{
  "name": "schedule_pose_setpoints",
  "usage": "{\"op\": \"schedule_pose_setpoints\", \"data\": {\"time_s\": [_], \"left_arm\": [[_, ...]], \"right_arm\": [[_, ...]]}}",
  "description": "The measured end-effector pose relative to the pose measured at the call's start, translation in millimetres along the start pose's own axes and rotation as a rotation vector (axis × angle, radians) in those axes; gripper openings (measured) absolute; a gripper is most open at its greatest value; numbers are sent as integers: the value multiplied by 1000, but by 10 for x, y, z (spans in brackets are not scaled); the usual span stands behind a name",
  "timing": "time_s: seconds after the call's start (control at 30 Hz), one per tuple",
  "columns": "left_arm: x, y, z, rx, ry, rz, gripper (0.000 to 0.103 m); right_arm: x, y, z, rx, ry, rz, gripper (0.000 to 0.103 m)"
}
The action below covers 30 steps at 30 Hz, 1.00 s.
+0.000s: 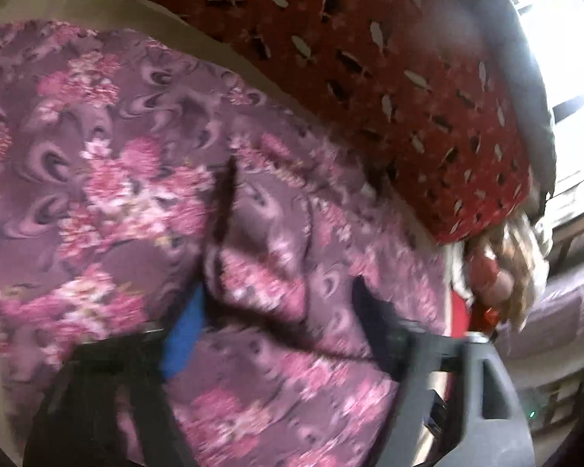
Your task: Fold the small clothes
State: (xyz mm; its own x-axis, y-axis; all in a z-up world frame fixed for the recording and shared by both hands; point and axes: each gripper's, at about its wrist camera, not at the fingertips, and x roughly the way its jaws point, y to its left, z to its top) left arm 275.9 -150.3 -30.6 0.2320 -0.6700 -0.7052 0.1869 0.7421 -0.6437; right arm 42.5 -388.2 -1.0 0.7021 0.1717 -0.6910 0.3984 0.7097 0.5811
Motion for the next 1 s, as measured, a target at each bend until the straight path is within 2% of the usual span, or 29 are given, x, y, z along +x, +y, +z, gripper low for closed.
{"op": "schedule_pose_setpoints", "data": {"time_s": [0.03,0.07,0.13,0.2,0.3,0.33,0.43,0.5,0.57,0.6,0.63,0.73,0.77,0.8,0.83,0.87,0.93,0.97,1.0], "left_arm": [[66,-33,13,9,17,-3,3],[110,-47,21,14,33,0,5],[41,-44,30,0,-13,6,4],[-117,-35,86,-14,-62,-13,4],[-419,62,206,-37,-173,32,4],[-472,118,248,-47,-180,45,4],[-427,241,267,-81,-135,24,4],[-319,230,258,-71,-104,60,4],[-267,214,252,-62,-80,71,4],[-264,202,254,-56,-74,77,4],[-259,188,255,-49,-72,90,5],[-319,214,262,-54,-52,136,6],[-372,256,277,-74,-52,133,8],[-437,301,285,-93,-61,127,8],[-495,320,292,-103,-78,123,8],[-563,327,297,-96,-96,124,8],[-605,277,290,-56,-120,154,12],[-580,250,274,-31,-128,191,17],[-524,238,256,-9,-119,233,18]], "right_arm": [[-54,-29,37,2,-17,-15,36],[-108,-65,83,6,-41,-35,36],[-303,-243,216,26,-107,-67,38],[-426,-394,341,59,-164,-91,45],[-500,-678,505,139,-226,-105,48],[-462,-726,546,160,-226,-103,49],[-248,-887,641,218,-188,-89,49],[-10,-905,681,235,-144,-81,49],[148,-886,696,222,-99,-71,41],[217,-830,705,191,-83,-70,12],[228,-761,710,153,-88,-73,9],[49,-695,681,111,-211,-88,5],[32,-751,666,109,-227,-135,5],[78,-789,668,115,-208,-172,5],[170,-874,654,131,-145,-208,2],[180,-924,626,146,-127,-206,1],[25,-861,614,147,-176,-244,13],[-58,-794,610,144,-211,-262,13],[-136,-701,601,136,-248,-236,13]]}}
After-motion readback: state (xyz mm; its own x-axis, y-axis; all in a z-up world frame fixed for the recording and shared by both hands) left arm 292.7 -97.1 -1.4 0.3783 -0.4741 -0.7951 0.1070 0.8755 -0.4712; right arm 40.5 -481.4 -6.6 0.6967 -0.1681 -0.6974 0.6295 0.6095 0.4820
